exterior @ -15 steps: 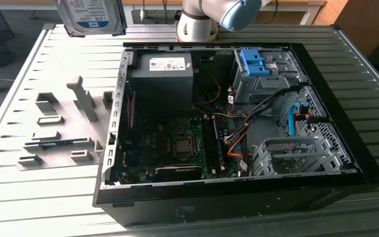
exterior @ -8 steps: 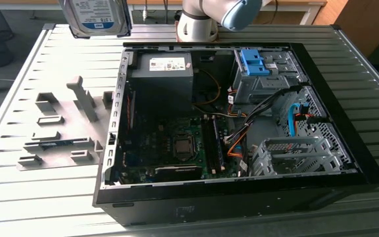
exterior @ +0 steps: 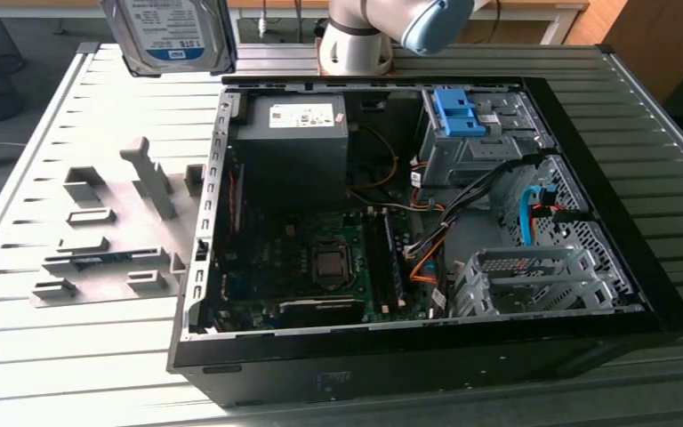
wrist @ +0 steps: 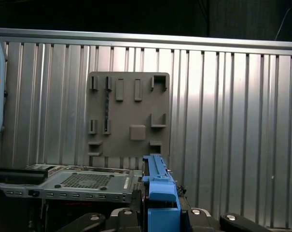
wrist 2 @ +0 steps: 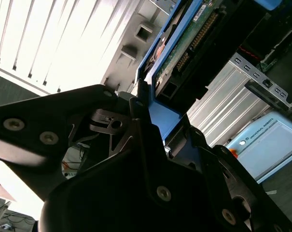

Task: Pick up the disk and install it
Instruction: 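Pick up the disk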

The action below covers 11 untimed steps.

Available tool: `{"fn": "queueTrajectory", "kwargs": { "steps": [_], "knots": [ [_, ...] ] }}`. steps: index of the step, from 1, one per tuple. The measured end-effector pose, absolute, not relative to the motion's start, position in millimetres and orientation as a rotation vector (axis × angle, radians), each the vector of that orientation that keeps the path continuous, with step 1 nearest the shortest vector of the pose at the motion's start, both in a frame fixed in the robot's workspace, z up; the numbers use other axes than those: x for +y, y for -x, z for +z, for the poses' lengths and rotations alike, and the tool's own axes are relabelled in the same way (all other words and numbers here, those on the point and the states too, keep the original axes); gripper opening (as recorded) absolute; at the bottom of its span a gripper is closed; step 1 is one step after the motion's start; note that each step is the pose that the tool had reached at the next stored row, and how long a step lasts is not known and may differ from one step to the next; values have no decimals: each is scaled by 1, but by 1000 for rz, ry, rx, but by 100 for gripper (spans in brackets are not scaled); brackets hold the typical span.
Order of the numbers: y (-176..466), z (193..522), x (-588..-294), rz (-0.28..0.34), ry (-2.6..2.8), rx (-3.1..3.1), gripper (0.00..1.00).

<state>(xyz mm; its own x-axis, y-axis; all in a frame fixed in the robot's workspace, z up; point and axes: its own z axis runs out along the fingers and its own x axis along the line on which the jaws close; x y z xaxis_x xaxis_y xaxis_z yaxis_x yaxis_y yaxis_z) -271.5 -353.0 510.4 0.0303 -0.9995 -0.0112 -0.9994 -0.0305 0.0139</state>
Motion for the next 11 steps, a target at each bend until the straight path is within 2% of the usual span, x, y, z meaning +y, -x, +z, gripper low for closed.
{"fn": "queueTrajectory", "kwargs": {
  "steps": [11],
  "knots": [
    [239,510,-359,-28,-2253,-2186,36]
  ]
}}
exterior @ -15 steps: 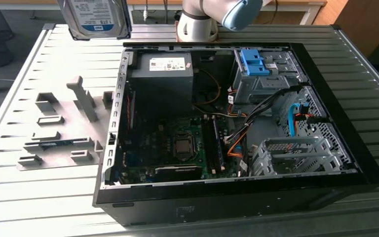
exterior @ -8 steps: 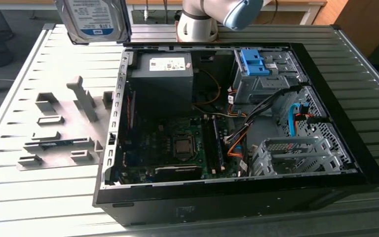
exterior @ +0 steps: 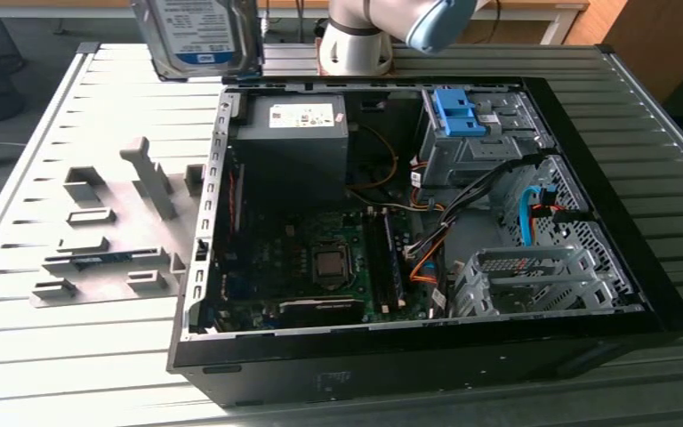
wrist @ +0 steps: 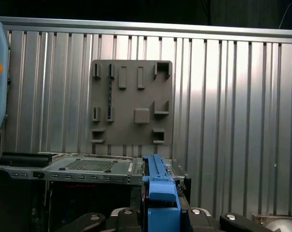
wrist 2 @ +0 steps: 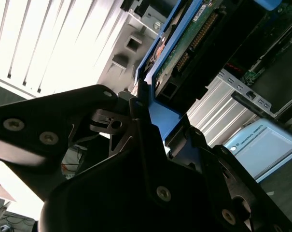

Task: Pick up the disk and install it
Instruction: 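Pick up the disk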

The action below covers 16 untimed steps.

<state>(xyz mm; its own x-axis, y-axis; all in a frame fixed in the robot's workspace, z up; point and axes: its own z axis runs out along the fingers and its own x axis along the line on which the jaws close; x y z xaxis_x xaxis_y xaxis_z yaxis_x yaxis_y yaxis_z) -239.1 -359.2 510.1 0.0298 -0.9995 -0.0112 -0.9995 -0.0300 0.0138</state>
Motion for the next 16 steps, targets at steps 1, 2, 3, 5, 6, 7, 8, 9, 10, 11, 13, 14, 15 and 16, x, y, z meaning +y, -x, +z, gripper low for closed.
{"fn": "queueTrajectory", "kwargs": {
  "steps": [1,2,3,5,6,7,8,9,10,11,13,14,15,16],
  "knots": [
    [235,510,-359,-28,-2253,-2186,36],
    [230,510,-359,-28,-2253,-2186,36],
    [226,510,-359,-28,-2253,-2186,36],
    [219,510,-359,-28,-2253,-2186,36],
    [216,510,-359,-28,-2253,-2186,36],
    [215,510,-359,-28,-2253,-2186,36],
    [214,510,-360,-28,-2253,-2186,36],
    [214,510,-360,-28,-2253,-2187,36],
    [214,510,-361,-28,-2252,-2187,36],
    [214,510,-362,-28,-2252,-2187,36],
    [213,510,-366,-28,-2251,-2188,36],
    [213,510,-368,-28,-2251,-2188,36],
    [213,510,-371,-28,-2251,-2188,36],
    [213,510,-373,-28,-2250,-2189,36]
  ]
}}
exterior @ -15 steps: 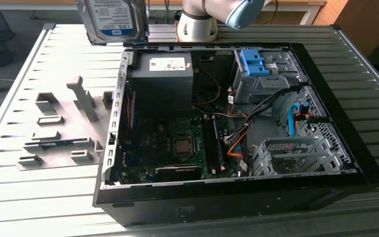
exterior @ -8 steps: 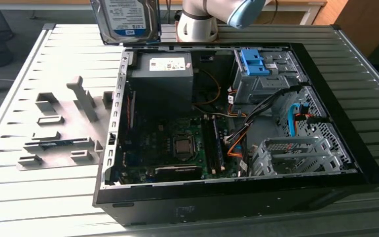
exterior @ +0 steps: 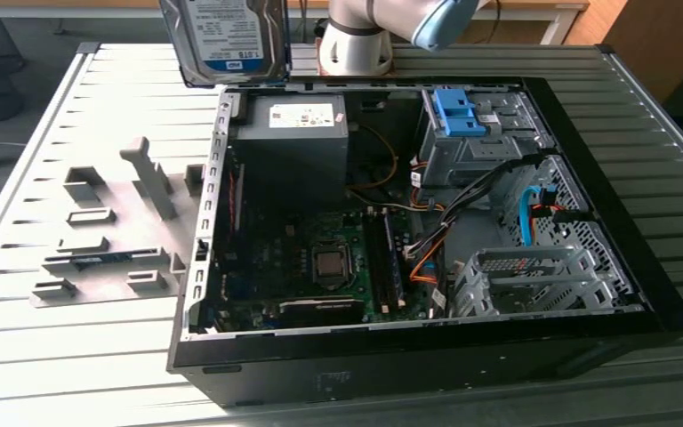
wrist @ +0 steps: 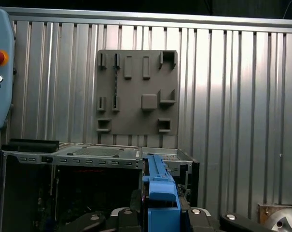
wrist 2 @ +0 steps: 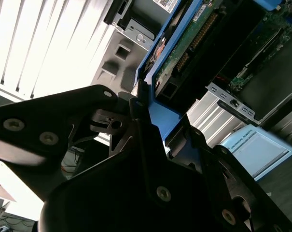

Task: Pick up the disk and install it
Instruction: 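Pick up the disk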

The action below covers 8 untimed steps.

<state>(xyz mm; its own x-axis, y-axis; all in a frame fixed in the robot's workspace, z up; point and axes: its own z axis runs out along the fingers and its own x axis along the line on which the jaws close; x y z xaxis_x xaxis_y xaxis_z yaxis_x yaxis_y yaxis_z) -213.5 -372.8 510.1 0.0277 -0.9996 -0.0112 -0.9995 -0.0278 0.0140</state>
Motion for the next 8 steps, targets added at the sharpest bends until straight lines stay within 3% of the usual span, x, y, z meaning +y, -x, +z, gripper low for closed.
{"fn": "queueTrajectory", "kwargs": {
  "steps": [8],
  "knots": [
    [213,510,-386,-28,-2249,-2190,36]
  ]
}}
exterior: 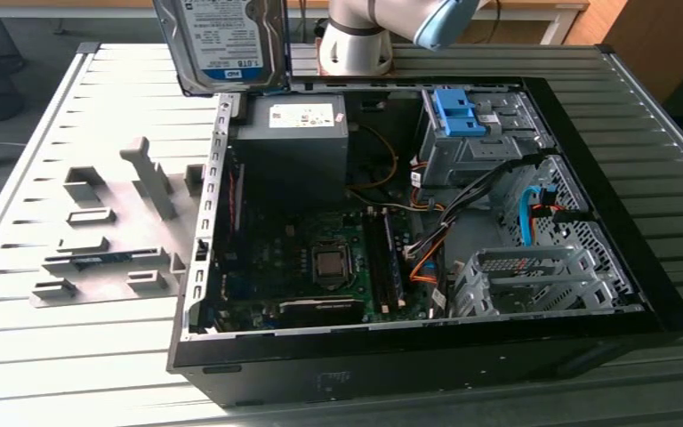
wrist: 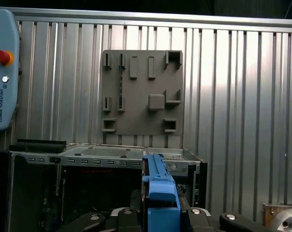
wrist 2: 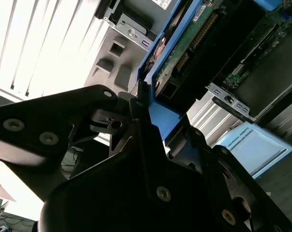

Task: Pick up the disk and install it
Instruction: 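Pick up the disk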

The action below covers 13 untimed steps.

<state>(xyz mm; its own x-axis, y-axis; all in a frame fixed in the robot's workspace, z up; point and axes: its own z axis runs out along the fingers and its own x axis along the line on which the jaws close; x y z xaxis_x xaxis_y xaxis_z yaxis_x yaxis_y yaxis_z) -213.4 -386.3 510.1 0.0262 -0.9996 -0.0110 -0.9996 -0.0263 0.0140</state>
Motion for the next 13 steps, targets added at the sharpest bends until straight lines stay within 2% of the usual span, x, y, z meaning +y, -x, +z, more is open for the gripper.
{"fn": "queueTrajectory", "kwargs": {
  "steps": [13],
  "knots": [
    [185,510,-387,-28,-2248,-2190,36]
  ]
}}
